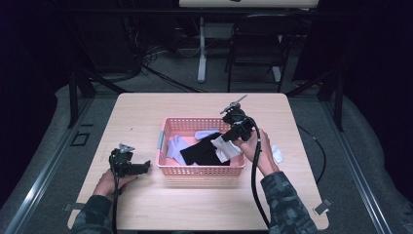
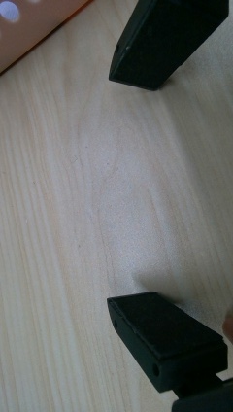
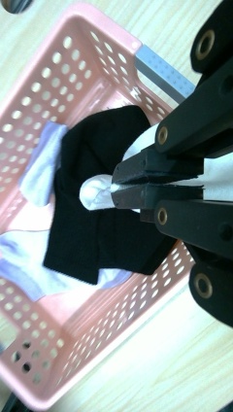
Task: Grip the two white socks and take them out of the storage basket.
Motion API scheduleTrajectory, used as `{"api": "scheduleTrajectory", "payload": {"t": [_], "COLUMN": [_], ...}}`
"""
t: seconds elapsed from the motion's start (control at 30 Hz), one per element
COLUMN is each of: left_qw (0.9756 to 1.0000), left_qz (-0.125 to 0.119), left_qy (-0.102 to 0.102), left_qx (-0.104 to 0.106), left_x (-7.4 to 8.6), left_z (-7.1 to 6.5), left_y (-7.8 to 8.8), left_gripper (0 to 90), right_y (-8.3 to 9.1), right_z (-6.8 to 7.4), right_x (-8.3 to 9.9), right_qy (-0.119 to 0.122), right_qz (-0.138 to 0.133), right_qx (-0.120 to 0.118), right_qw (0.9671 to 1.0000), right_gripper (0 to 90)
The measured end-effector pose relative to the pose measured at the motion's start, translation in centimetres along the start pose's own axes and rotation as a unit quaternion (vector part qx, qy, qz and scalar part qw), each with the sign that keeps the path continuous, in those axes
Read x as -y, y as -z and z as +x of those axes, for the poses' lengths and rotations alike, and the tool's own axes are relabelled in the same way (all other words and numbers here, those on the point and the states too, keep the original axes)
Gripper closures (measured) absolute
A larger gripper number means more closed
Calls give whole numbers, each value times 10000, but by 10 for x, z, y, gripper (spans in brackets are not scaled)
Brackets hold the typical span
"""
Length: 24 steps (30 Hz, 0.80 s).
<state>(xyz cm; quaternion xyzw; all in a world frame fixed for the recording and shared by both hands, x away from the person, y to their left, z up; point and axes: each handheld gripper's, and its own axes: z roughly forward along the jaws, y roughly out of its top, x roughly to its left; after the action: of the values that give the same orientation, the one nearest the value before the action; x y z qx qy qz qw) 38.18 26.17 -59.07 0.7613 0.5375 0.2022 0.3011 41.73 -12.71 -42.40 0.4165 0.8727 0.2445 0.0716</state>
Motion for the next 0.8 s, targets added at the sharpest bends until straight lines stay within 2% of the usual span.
{"api": "scheduleTrajectory", "payload": {"t": [0.33, 0.43, 0.5, 0.67, 0.8], "left_qw": [10000, 10000, 10000, 10000, 10000], "left_qz": [1, -3, -2, -1, 2], "left_qy": [6, 6, 6, 5, 10], "left_qx": [-4, -2, -3, -4, -11], "left_x": [0, 0, 0, 0, 0], "left_z": [0, 0, 0, 0, 0], "left_y": [0, 0, 0, 0, 0], "left_gripper": [0, 0, 0, 0, 0], "right_y": [15, 17, 20, 25, 31], "right_z": [-1, -2, -2, -2, -3], "right_x": [-15, -18, -21, -23, -23], "right_qy": [132, 90, 126, 69, 88], "right_qz": [-142, -229, -185, -361, -377], "right_qx": [-21, 11, 50, 34, 42], "right_qw": [9998, 9997, 9997, 9993, 9992], "right_gripper": [874, 874, 874, 875, 875]}}
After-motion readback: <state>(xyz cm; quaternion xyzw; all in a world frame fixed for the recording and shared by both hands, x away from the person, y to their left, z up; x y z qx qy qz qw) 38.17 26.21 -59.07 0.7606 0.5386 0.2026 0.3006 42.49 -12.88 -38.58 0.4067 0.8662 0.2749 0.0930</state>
